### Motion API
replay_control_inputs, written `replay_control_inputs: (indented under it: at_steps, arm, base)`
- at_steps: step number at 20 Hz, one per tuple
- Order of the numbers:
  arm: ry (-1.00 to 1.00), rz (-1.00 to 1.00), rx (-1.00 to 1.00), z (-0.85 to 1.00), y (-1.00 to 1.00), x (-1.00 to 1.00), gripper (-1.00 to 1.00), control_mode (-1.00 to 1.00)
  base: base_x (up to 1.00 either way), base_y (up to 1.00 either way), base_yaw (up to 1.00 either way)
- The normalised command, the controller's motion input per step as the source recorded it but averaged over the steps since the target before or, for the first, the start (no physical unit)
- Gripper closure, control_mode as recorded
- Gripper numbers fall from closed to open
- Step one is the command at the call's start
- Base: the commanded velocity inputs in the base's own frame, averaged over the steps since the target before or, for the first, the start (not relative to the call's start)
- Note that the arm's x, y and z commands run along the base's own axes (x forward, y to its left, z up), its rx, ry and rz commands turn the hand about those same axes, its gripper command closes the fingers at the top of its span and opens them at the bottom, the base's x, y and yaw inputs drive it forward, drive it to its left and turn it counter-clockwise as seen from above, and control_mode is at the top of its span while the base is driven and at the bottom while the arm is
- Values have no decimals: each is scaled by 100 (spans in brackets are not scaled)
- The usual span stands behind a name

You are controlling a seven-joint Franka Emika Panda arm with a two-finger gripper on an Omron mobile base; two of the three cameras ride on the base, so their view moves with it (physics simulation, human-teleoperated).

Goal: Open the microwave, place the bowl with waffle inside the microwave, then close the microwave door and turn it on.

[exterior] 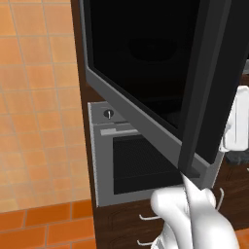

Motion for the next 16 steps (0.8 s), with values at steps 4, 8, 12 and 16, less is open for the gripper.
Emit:
replay_control_inputs:
  at_steps: [4,8,12,16]
  arm:
    - [-13,0,-18,-24,15,-16,-100,-100]
    - [-16,0,-9,-2,26,-32,-100,-100]
    - [-16,0,-6,0,32,-34,-100,-100]
    - [-16,0,-9,-2,36,-33,-100,-100]
  base:
    - [0,0,0]
    - [0,0,0]
    - [0,0,0]
    - [0,0,0]
